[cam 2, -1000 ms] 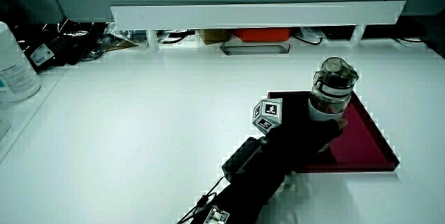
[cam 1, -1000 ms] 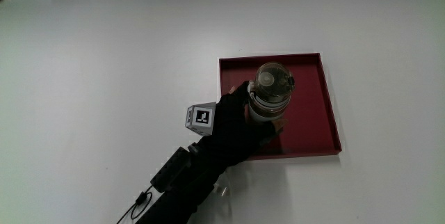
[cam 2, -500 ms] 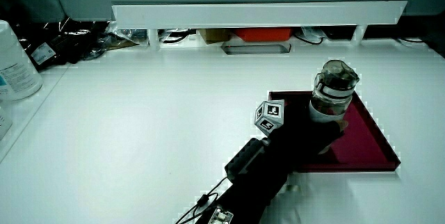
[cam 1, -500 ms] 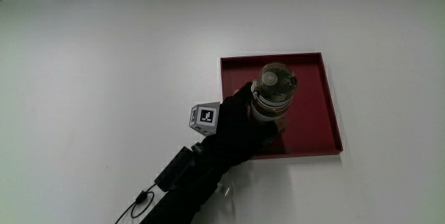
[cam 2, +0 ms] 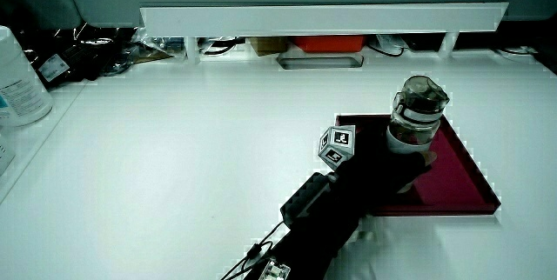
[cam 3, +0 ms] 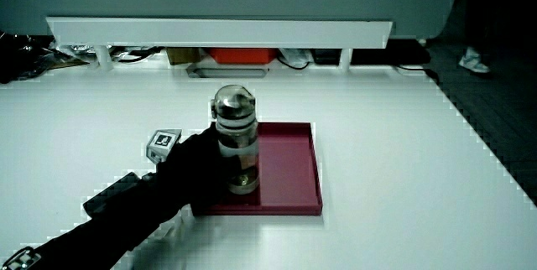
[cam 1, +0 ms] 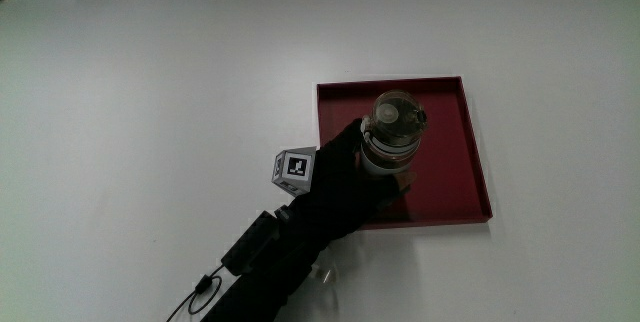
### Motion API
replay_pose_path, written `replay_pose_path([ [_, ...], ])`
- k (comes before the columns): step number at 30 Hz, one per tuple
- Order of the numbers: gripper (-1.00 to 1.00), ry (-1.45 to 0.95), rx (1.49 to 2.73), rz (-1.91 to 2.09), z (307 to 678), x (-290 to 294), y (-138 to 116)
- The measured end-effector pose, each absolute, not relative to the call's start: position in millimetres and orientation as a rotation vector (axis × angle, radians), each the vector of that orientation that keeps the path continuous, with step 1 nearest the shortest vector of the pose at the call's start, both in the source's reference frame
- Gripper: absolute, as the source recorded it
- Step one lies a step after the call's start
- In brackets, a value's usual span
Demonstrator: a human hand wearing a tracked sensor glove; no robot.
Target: Place bottle
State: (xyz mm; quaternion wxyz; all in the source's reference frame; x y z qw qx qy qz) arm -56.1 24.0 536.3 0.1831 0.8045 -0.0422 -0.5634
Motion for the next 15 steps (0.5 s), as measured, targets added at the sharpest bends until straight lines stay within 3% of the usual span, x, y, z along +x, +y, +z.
replay_pose_path([
  [8, -0.57, -0.069, 2.225, -1.607, 536.3, -59.9, 21.7],
  [15, -0.87, 0.033, 2.104, -1.763, 527.1, -83.0, 14.3],
])
